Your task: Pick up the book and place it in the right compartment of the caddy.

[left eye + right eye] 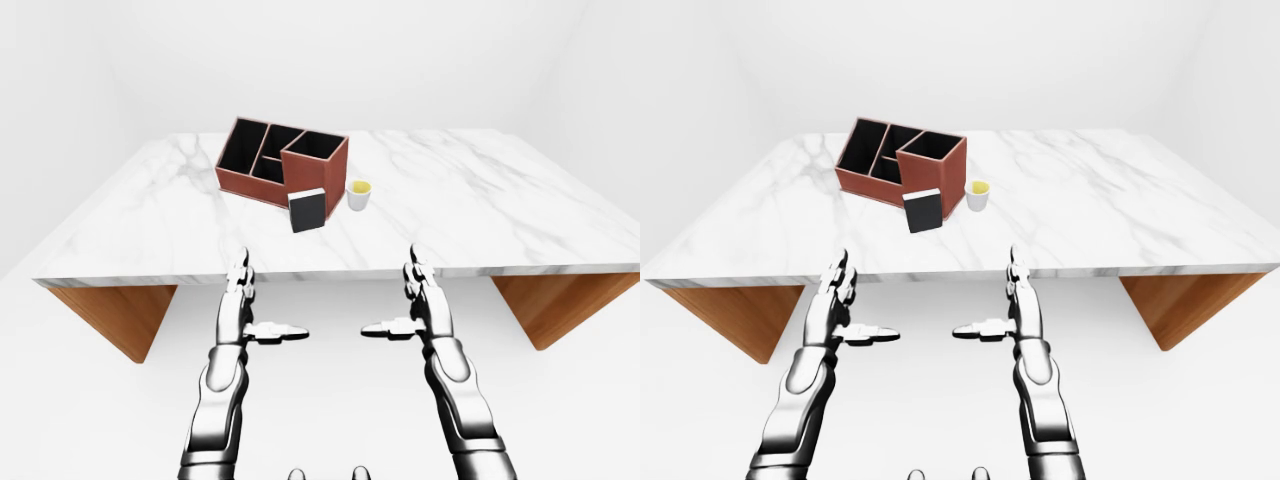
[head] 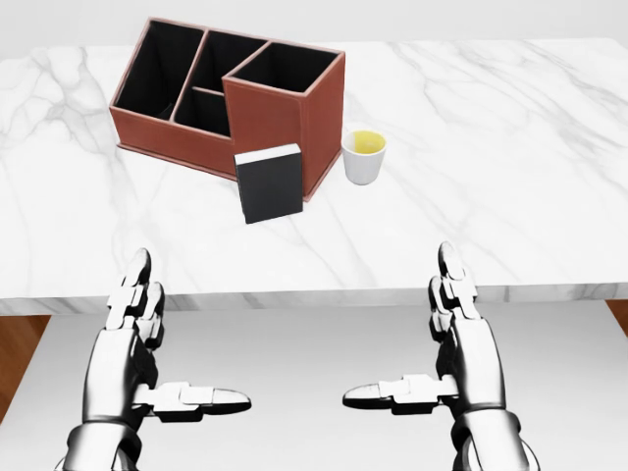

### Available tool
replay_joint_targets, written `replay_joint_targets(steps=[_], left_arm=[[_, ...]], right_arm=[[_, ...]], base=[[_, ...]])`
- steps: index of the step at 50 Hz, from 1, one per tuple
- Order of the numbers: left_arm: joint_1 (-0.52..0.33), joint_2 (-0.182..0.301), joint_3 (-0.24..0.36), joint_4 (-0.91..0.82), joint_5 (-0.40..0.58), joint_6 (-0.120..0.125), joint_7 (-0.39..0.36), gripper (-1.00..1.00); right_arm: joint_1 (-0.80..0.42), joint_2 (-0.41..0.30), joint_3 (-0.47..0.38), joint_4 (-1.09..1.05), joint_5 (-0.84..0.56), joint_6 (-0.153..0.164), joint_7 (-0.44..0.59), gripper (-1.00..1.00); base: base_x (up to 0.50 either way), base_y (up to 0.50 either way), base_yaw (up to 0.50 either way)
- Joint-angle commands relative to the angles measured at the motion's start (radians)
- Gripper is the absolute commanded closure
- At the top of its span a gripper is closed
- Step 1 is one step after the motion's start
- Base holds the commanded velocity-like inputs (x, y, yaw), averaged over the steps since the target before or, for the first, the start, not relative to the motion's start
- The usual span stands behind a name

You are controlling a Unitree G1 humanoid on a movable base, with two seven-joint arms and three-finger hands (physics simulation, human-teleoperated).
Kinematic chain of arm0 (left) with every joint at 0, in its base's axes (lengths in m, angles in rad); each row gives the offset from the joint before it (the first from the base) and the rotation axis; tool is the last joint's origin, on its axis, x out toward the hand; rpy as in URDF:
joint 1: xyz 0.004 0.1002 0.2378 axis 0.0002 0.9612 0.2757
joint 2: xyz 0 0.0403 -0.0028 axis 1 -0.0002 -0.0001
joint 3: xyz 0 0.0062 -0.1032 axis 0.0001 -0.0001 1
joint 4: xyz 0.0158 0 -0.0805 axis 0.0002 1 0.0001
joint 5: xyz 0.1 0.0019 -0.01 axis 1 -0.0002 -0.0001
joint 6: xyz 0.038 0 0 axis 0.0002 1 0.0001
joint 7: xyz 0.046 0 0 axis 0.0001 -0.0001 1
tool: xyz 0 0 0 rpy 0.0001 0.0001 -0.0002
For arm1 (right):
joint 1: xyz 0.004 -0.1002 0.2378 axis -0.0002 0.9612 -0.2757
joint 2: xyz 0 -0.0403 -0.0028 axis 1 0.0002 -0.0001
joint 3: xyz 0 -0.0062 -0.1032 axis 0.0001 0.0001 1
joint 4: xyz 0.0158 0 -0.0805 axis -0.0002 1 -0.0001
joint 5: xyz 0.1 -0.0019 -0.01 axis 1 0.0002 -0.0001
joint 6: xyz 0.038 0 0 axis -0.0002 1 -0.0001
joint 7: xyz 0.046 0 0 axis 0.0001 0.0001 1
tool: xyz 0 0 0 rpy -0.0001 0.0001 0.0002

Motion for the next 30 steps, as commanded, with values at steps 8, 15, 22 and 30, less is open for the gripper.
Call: replay_joint_targets(steps=[8, 15, 22, 30], left_arm=[[-0.014, 0.022, 0.042, 0.007, -0.032, 0.008, -0.057, -1.00], [-0.019, 0.025, 0.048, 0.031, -0.032, -0.011, -0.063, -1.00], [-0.026, 0.026, 0.046, 0.074, -0.031, -0.040, -0.065, -1.00], [-0.023, 0.028, 0.051, 0.078, -0.040, -0.047, -0.071, -1.00]], right_arm=[[-0.026, -0.009, -0.005, 0.049, -0.012, -0.022, 0.022, -1.00], [-0.032, -0.012, -0.005, 0.040, -0.026, -0.021, 0.029, -1.00], [-0.038, -0.008, 0.012, 0.040, -0.054, -0.010, 0.029, -1.00], [-0.028, -0.009, 0.012, -0.004, -0.048, 0.011, 0.056, -1.00]], base=[[0.00, 0.00, 0.00], [0.00, 0.00, 0.00], [0.00, 0.32, 0.00], [0.00, 0.50, 0.00]])
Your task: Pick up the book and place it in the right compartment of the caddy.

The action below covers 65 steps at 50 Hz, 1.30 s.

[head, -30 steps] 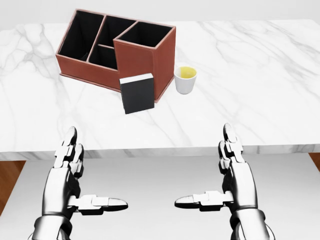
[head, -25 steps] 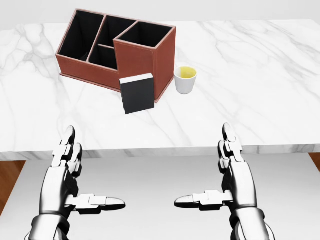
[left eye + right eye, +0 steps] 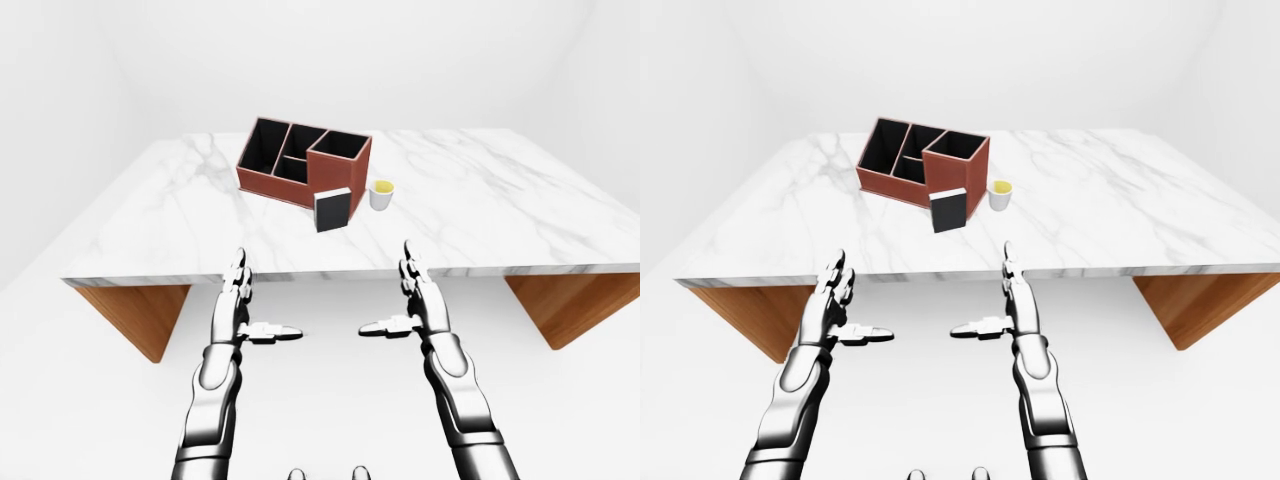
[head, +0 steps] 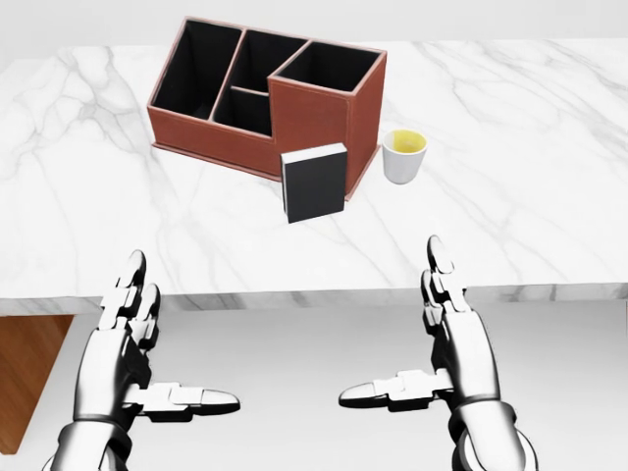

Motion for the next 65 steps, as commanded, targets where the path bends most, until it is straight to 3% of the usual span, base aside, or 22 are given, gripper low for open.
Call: replay_joint_targets(steps=[1, 14, 16, 18, 19, 21, 22, 23, 24, 26, 32, 39, 43, 45, 50, 55, 65], left_arm=[[0.002, 0.006, 0.007, 0.014, -0.008, -0.015, -0.010, -1.00], [0.013, 0.007, 0.013, -0.017, -0.021, -0.010, -0.024, -1.00], [0.014, 0.008, 0.016, -0.018, -0.035, -0.025, -0.040, -1.00], [0.016, 0.010, 0.023, -0.033, -0.062, -0.039, -0.063, -1.00], [0.019, 0.013, 0.025, -0.049, -0.060, -0.023, -0.060, -1.00], [0.019, 0.014, 0.027, -0.060, -0.062, -0.016, -0.061, -1.00], [0.017, 0.018, 0.032, -0.083, -0.072, 0.011, -0.067, -1.00], [0.011, 0.022, 0.037, -0.089, -0.073, 0.029, -0.069, -1.00], [0.011, 0.022, 0.037, -0.089, -0.073, 0.030, -0.070, -1.00], [-0.002, 0.031, 0.042, -0.098, -0.065, 0.066, -0.070, -1.00], [-0.013, 0.046, 0.049, -0.158, -0.028, 0.118, -0.089, -1.00], [-0.052, 0.060, 0.072, -0.233, -0.022, 0.118, -0.109, -1.00], [-0.110, 0.077, 0.097, -0.245, -0.033, 0.118, -0.088, -1.00], [-0.141, 0.086, 0.109, -0.248, -0.038, 0.118, -0.064, -1.00], [-0.185, 0.112, 0.116, -0.257, -0.027, 0.118, -0.048, -1.00], [-0.229, 0.135, 0.130, -0.332, -0.033, 0.118, -0.047, -1.00], [-0.290, 0.173, 0.162, -0.405, -0.083, 0.118, -0.032, -1.00]], right_arm=[[0.006, 0.002, 0.009, -0.023, -0.013, 0.006, 0.023, -1.00], [0.015, 0.003, 0.015, -0.049, -0.036, 0.017, 0.034, -1.00], [0.008, 0.002, 0.016, -0.046, -0.046, 0.008, 0.029, -1.00], [-0.005, 0.002, 0.009, -0.063, -0.033, 0.035, 0.030, -1.00], [-0.010, -0.002, 0.010, -0.064, -0.042, 0.038, 0.030, -1.00], [-0.018, -0.002, 0.006, -0.073, -0.047, 0.048, 0.024, -1.00], [-0.026, -0.012, 0.012, -0.096, -0.068, 0.073, 0.033, -1.00], [-0.032, -0.015, 0.013, -0.099, -0.083, 0.068, 0.035, -1.00], [-0.032, -0.014, 0.012, -0.100, -0.085, 0.068, 0.036, -1.00], [-0.052, -0.017, 0.007, -0.113, -0.081, 0.080, 0.064, -1.00], [-0.131, -0.026, -0.004, -0.159, -0.101, 0.080, 0.083, -1.00], [-0.207, -0.028, -0.002, -0.188, -0.122, 0.080, 0.100, -1.00], [-0.264, -0.020, -0.038, -0.178, -0.079, 0.080, 0.036, -1.00], [-0.284, -0.062, -0.010, -0.145, -0.107, 0.080, 0.096, -1.00], [-0.343, -0.066, -0.041, -0.139, -0.122, 0.080, 0.090, -1.00], [-0.356, -0.104, -0.016, -0.240, -0.176, 0.080, 0.173, -1.00], [-0.367, -0.090, -0.019, -0.357, -0.234, 0.080, 0.235, -1.00]], base=[[0.00, 0.50, 0.00], [0.00, 0.50, 0.00], [0.00, 0.50, 0.00], [0.00, 0.00, 0.00], [0.00, 0.00, 0.00], [0.00, 0.00, 0.00], [0.00, 0.00, 0.00], [0.00, 0.00, 0.00], [0.00, 0.00, 0.00], [0.00, 0.00, 0.00], [0.00, 0.00, 0.00], [0.00, 0.00, 0.00], [0.00, 0.00, 0.00], [0.00, 0.00, 0.00], [0.00, 0.00, 0.00], [0.00, 0.00, 0.00], [0.00, 0.00, 0.00]])
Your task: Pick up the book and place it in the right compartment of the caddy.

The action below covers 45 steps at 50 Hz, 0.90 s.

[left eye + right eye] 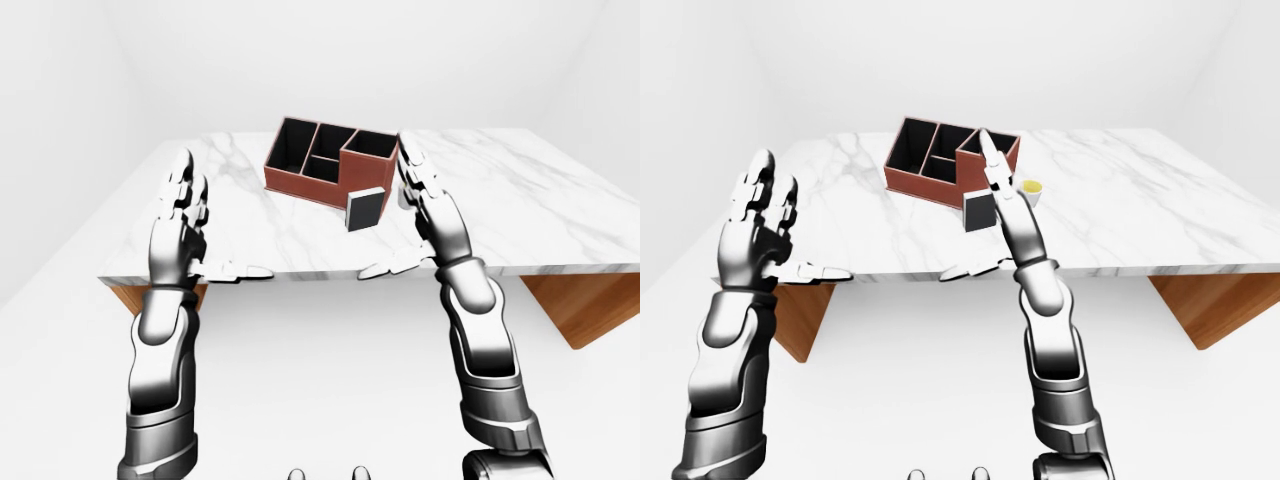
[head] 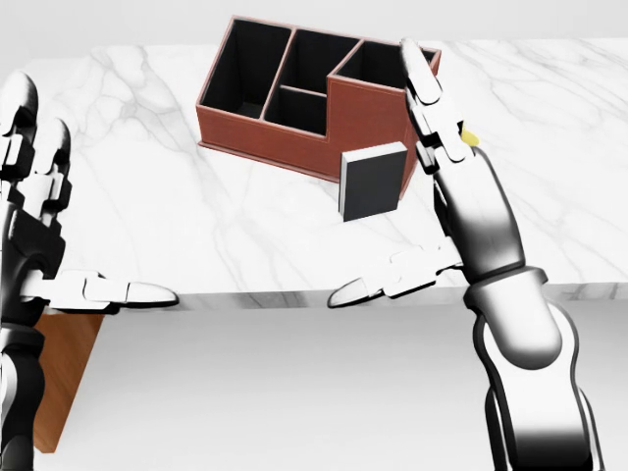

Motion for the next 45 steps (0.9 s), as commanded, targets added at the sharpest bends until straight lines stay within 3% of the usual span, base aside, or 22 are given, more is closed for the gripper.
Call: replay_joint_targets(steps=[1, 13, 45], left_arm=[[-0.072, 0.041, 0.034, -0.091, -0.036, 0.000, 0.019, -1.00], [-0.054, 0.041, 0.040, -0.126, -0.038, 0.000, 0.034, -1.00], [-0.038, 0.028, 0.031, -0.141, -0.013, 0.000, 0.047, -1.00]], right_arm=[[-0.034, -0.010, -0.002, -0.094, -0.060, 0.000, 0.065, -1.00], [0.017, -0.008, 0.015, -0.130, -0.099, 0.000, 0.155, -1.00], [-0.011, -0.010, 0.005, -0.186, -0.162, 0.000, 0.188, -1.00]], base=[[0.00, 0.00, 0.00], [0.11, 0.00, 0.00], [0.36, 0.00, 0.00]])
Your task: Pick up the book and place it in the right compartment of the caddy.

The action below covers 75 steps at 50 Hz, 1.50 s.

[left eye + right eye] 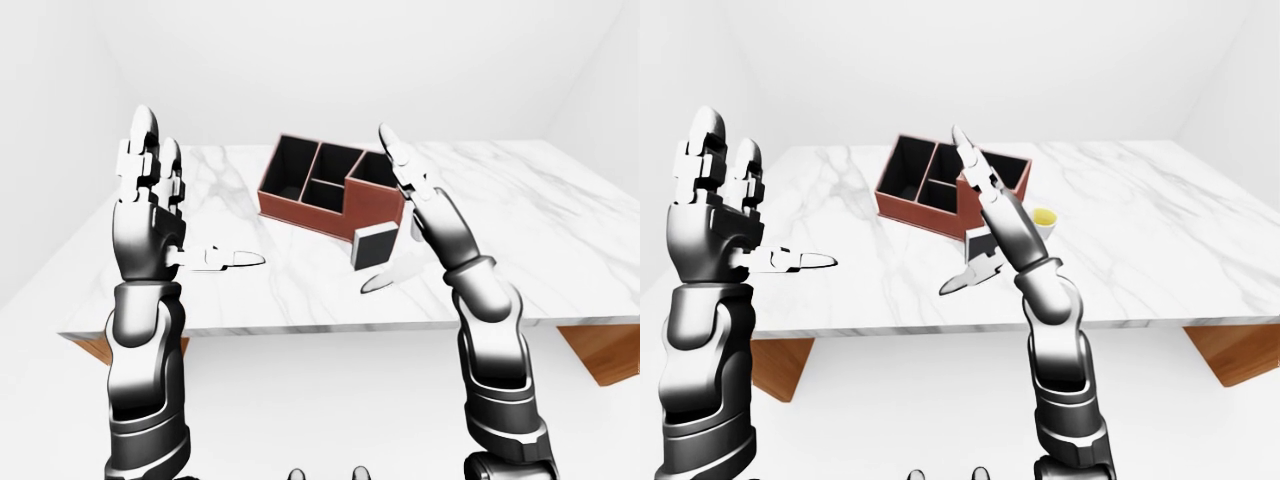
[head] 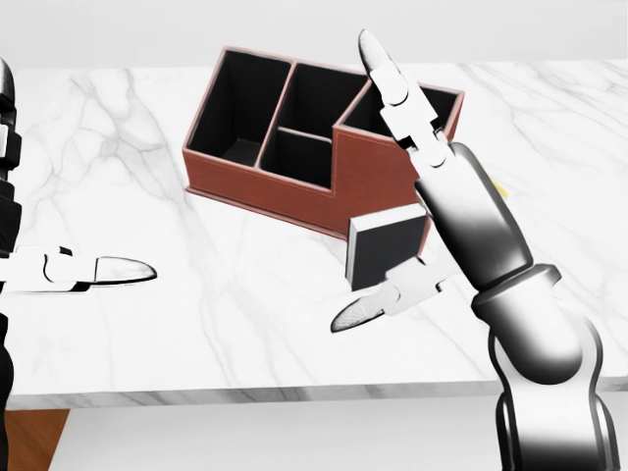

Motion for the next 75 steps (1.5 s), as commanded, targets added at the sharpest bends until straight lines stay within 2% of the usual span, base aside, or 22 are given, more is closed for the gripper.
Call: replay_joint_targets(steps=[1, 43, 69, 75], left_arm=[[0.003, -0.002, 0.000, -0.004, 0.005, 0.000, 0.004, -1.00], [0.032, -0.014, -0.002, -0.002, 0.025, 0.000, 0.011, -1.00], [0.042, -0.016, -0.002, 0.006, 0.032, 0.000, 0.002, -1.00], [0.047, -0.018, -0.001, 0.001, 0.034, 0.000, 0.002, -1.00]], right_arm=[[-0.019, -0.003, -0.003, -0.043, -0.015, 0.000, 0.018, -1.00], [0.001, 0.016, 0.028, -0.101, -0.057, 0.000, 0.052, -1.00], [0.006, 0.020, 0.027, -0.074, -0.062, 0.000, 0.038, -1.00], [0.027, 0.015, 0.028, -0.126, -0.045, 0.000, 0.078, -1.00]], base=[[0.36, 0.00, 0.00], [0.30, 0.00, 0.00], [0.22, 0.00, 0.00], [0.00, 0.00, 0.00]])
